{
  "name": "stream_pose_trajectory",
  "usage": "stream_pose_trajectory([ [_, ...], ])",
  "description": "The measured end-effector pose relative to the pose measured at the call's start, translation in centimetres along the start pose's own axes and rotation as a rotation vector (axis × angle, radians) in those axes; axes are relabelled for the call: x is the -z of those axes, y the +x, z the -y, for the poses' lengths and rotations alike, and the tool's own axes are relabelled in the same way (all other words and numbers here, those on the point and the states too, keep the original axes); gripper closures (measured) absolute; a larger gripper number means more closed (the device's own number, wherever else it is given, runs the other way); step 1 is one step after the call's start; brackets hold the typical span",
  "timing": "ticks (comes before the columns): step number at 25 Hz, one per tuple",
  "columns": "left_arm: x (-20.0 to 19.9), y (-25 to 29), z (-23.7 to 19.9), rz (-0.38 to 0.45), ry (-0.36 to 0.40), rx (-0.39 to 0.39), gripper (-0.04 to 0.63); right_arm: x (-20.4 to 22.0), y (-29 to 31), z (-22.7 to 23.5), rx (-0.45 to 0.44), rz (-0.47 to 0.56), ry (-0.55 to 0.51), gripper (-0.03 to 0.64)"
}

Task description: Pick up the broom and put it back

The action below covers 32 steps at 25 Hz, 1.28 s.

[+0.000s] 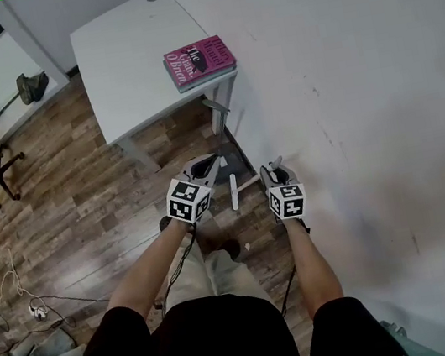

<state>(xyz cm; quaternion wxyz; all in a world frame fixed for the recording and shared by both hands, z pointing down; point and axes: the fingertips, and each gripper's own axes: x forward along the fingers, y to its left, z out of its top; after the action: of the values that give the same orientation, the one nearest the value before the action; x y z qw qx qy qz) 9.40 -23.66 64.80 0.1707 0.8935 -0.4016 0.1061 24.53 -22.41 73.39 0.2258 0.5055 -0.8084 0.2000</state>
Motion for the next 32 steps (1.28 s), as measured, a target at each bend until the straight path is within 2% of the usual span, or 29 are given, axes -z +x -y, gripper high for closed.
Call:
stream_pose_trajectory([
  [5,-0.7,-0.9,0.2,0.016,0.013,-0.011,0.574,-1.6,-1.6,-0.3,-0.013,0.013,-0.032,0.503],
  [11,-2.8,-2.8,0.0,0.059,-0.023,-0.034,0.574,-3.5,-3.8,-0.8,-0.017,0.037,-0.039,0.503],
  [22,-8.1,-6.5,0.4,0.134,-0.016,0.010,0.574,-9.2,-8.7,-3.7,0.020,0.150,-0.033,0.503],
  [32,-10.2,-11.7,0.3,0.168,0.022,0.044,0.574,-15.1,-12.6,-7.9,0.051,0.271,-0.043,0.503],
])
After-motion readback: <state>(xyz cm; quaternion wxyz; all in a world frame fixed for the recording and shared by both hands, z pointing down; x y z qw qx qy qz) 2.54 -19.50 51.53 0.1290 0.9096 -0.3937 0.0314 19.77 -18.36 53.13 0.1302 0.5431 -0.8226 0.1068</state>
